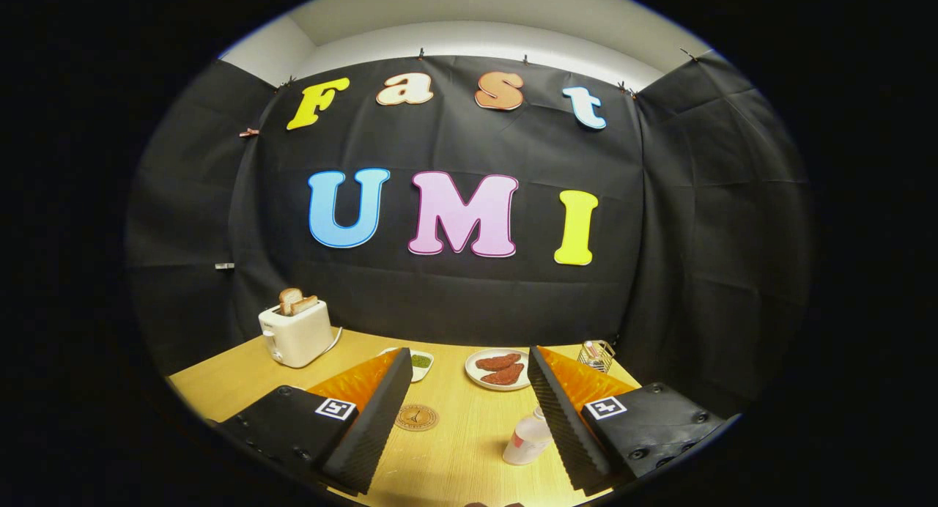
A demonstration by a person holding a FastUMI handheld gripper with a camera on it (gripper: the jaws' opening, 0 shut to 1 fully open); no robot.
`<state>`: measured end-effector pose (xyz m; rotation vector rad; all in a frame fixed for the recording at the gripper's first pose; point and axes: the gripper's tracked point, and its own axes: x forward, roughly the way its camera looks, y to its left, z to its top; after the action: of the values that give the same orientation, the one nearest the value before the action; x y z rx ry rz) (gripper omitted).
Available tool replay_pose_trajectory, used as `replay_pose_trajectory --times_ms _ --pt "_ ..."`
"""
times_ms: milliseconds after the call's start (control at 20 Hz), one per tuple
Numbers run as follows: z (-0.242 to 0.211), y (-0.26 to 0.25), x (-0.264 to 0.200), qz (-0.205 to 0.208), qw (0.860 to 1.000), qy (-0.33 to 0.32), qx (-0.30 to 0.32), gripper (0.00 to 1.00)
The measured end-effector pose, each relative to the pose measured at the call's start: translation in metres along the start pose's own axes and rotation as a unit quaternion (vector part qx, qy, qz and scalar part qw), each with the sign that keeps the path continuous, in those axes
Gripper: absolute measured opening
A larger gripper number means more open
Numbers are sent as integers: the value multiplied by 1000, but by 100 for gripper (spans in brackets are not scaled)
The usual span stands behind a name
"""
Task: Take the bottle from table, then pour the juice into the cup, finally place the bottle on the coaster
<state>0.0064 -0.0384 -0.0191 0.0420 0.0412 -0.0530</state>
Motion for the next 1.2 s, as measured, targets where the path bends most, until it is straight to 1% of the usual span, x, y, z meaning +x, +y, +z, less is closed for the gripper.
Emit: replay_pose_trajectory --times_ms 300,550,850,1050,1200 --pt "-5 -26 6 -10 1000 3 4 97" --pt "-21 -54 15 -17 1000 12 4 97" --pt "-58 -73 33 -5 1000 28 10 97" --pt "-93 -82 48 3 999 43 4 97" --pt "-119 -87 54 7 998 58 12 97"
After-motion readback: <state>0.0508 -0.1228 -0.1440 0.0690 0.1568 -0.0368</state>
